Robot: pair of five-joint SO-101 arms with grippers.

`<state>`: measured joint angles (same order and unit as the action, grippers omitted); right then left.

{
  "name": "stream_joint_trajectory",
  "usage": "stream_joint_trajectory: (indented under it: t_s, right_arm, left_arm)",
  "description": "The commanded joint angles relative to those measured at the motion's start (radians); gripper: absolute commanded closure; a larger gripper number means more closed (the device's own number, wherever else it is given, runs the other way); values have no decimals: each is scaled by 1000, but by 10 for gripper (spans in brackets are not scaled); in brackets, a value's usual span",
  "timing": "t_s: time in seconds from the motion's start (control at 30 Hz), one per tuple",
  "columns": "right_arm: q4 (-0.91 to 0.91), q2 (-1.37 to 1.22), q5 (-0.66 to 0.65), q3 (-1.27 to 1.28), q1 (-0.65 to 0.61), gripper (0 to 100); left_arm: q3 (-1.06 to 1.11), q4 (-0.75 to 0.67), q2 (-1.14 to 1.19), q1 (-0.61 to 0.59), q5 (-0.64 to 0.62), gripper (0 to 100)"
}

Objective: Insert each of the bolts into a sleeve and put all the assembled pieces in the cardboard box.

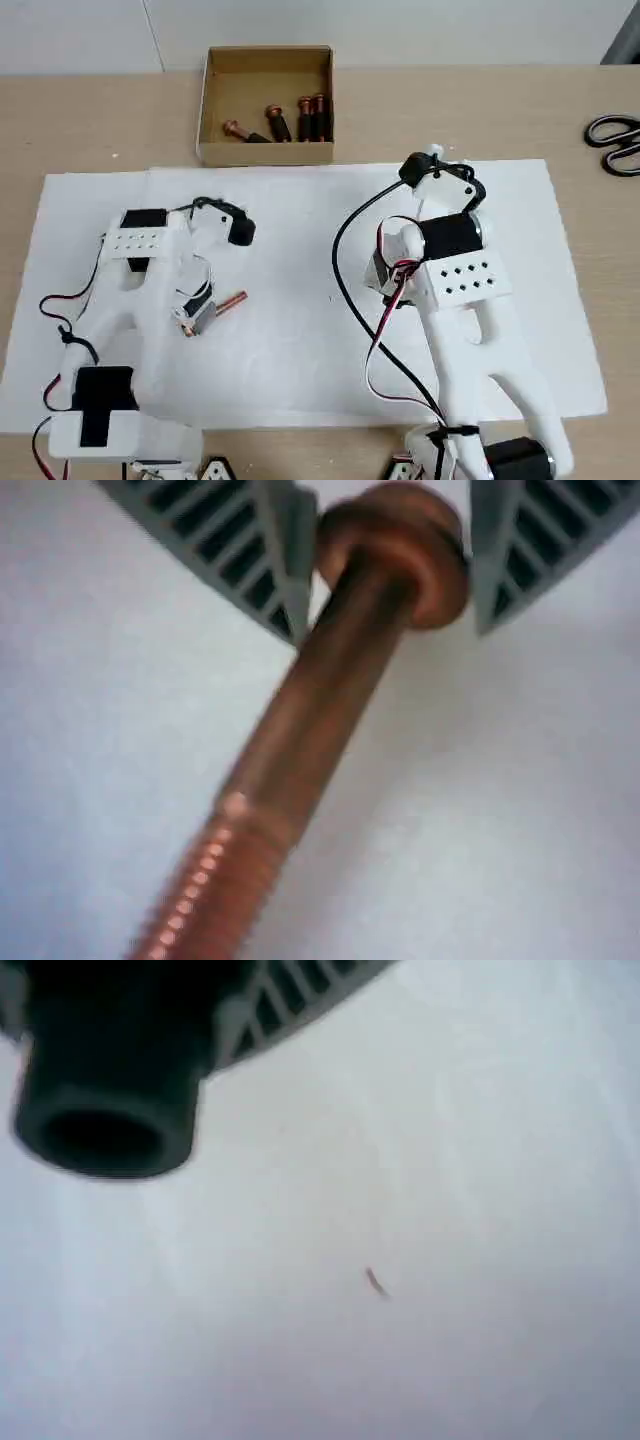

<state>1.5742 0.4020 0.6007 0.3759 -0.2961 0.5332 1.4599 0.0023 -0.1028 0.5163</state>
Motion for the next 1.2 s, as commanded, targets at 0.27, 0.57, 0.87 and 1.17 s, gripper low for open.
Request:
stream_joint_trajectory:
  t_s: [0.27, 0.57, 0.87, 1.17]
  right_arm:
    - [-5, 36, -5, -9, 5, 995]
    - [-5, 36, -6, -9, 8, 995]
    - [-15, 36, -6, -9, 8, 995]
    - [-10, 36, -6, -9, 10, 995]
  left_arm:
    - [2, -26, -3, -5, 8, 980]
    - [-139, 63, -11, -5, 49, 994]
    - [-194, 135, -5, 97, 163, 995]
    - [-191, 117, -14, 133, 566, 995]
